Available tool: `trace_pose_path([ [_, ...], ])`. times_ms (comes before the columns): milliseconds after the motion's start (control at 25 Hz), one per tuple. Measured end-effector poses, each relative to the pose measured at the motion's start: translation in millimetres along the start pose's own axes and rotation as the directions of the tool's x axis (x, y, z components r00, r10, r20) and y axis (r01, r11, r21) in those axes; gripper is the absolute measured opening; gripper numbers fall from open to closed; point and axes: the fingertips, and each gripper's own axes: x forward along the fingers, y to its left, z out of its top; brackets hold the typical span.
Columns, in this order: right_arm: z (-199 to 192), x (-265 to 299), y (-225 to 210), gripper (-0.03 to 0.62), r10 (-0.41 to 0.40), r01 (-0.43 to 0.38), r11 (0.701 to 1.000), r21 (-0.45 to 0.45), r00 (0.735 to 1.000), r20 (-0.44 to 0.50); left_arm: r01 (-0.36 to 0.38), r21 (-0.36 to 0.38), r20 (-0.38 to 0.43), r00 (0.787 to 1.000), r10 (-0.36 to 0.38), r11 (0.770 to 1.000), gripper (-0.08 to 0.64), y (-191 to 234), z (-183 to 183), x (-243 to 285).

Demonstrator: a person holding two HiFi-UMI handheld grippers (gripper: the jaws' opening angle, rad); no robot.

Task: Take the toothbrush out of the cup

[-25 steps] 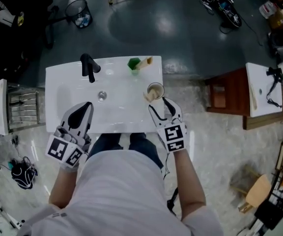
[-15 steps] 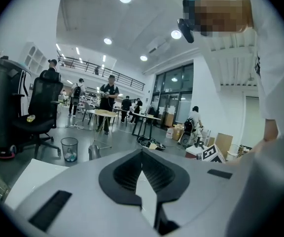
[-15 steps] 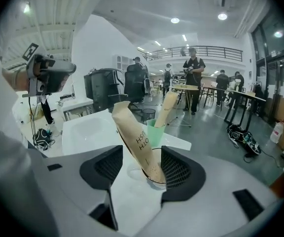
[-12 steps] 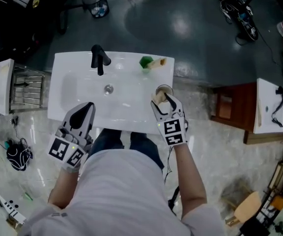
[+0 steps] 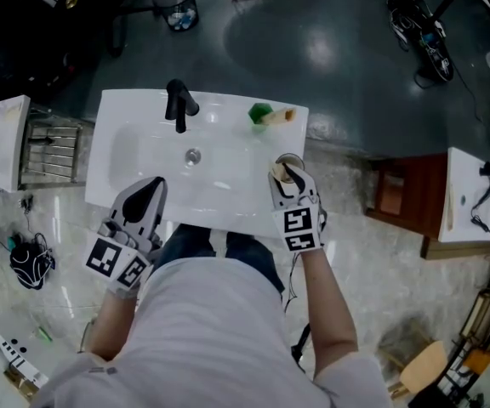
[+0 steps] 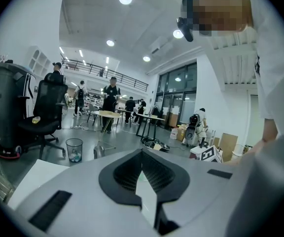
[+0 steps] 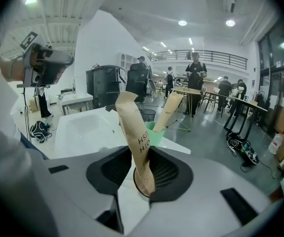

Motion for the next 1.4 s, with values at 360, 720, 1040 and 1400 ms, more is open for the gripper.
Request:
trace_pose_path([
  [360,23.7,-16.5,-16.8,0.066,-0.053,0.050,0.998,0.048,0.997,0.053,0.029,0.016,0.024,0.999,-0.029,0.999,0.017,0.2,11.4,10.7],
  [720,69.9,-48.3,-31.8,0.058,-0.092,0.084,0.992,0.090,0.992,0.087,0.085,0.033,0.058,0.995,-0.087,0.996,0.017,-0.7,34.2,23.6],
  [1040,126.6,-76.6,-43.0,0.055,-0.149,0.122,0.978,0.167,0.976,0.160,0.134,0.045,0.075,0.988,-0.137,0.990,0.017,10.0,52.2,29.4],
  [1400,176.4,-85.0,-25.3,0.055,-0.184,0.140,0.968,0.210,0.960,0.210,0.168,0.048,0.086,0.981,-0.172,0.985,0.017,35.7,62.0,23.8],
])
